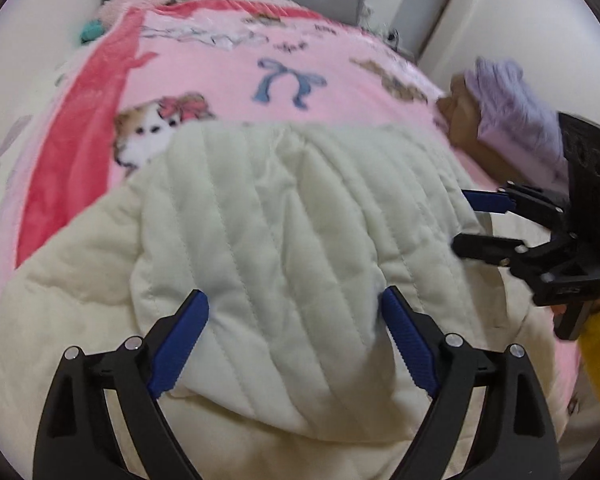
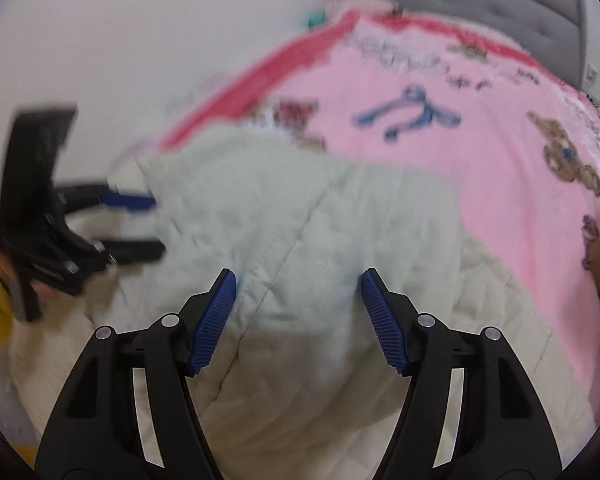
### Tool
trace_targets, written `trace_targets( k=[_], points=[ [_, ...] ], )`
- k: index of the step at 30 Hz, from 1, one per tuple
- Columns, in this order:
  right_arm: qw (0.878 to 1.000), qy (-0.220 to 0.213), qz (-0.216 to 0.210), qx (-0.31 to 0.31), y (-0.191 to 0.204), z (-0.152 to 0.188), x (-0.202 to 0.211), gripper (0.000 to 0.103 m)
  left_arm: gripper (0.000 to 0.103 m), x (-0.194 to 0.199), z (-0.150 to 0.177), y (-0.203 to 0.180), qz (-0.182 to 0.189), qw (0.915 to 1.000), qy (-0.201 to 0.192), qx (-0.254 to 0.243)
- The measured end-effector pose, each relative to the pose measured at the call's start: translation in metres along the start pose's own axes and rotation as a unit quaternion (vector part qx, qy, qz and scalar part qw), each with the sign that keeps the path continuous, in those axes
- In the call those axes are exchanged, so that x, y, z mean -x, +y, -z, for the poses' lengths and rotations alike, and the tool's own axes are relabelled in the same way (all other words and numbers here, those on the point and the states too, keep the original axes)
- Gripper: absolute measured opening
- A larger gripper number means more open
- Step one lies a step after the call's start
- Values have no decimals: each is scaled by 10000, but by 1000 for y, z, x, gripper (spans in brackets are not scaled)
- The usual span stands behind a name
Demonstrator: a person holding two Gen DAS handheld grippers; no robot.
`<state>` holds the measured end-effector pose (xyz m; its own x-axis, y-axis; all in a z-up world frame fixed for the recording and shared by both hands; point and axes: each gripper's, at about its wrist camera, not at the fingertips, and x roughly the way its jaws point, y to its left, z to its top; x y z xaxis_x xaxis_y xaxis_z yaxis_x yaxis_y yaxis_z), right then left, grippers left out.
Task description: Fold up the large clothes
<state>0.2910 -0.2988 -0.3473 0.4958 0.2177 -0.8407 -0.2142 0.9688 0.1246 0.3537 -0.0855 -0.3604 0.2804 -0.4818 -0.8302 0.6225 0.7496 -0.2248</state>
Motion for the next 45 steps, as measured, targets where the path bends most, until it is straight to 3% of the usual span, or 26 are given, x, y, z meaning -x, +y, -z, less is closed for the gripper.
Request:
trace_targets(
  k=[5, 12, 15, 17, 19, 22, 26, 36, 41, 44, 45],
  points=[
    [10000, 50, 78, 5, -4, 23, -16, 62, 87, -17, 11, 1, -156, 9990, 195, -383],
    [9995, -50, 300, 43, 1, 25, -21, 64, 88, -22, 15, -3, -394, 9984, 127, -379],
    [9985, -460, 263, -157, 4, 24, 4, 65, 88, -3, 15, -10, -403, 9989, -129, -212],
    [9945, -988, 112, -339, 9, 33, 31, 65, 88, 20, 20, -19, -255, 9986, -466, -34],
    [9925, -1169, -1, -361, 15, 41, 42, 65, 88, 35, 29, -34, -66, 9973, -728, -3],
    [9942, -1066, 4, -143, 30, 54, 42, 65, 89, 31, 43, -51, -20, 9983, -580, -106],
    [9983, -453, 298, 223, 41, 72, 14, 65, 89, 6, 59, -51, -166, 9996, -204, -85],
    [9992, -331, 220, 104, 32, 78, -6, 67, 89, -10, 67, -53, -380, 9991, -118, -156],
    [9965, -644, 473, -259, 38, 75, 24, 68, 91, 33, 79, -51, -497, 9949, -529, 695],
    [9939, -736, 775, -288, 54, 75, 42, 68, 95, 82, 108, -45, -948, 9817, -1001, 1317],
    [9932, -777, 825, -261, 60, 75, 48, 68, 96, 104, 124, -38, -1060, 9738, -1151, 1653]
  ],
)
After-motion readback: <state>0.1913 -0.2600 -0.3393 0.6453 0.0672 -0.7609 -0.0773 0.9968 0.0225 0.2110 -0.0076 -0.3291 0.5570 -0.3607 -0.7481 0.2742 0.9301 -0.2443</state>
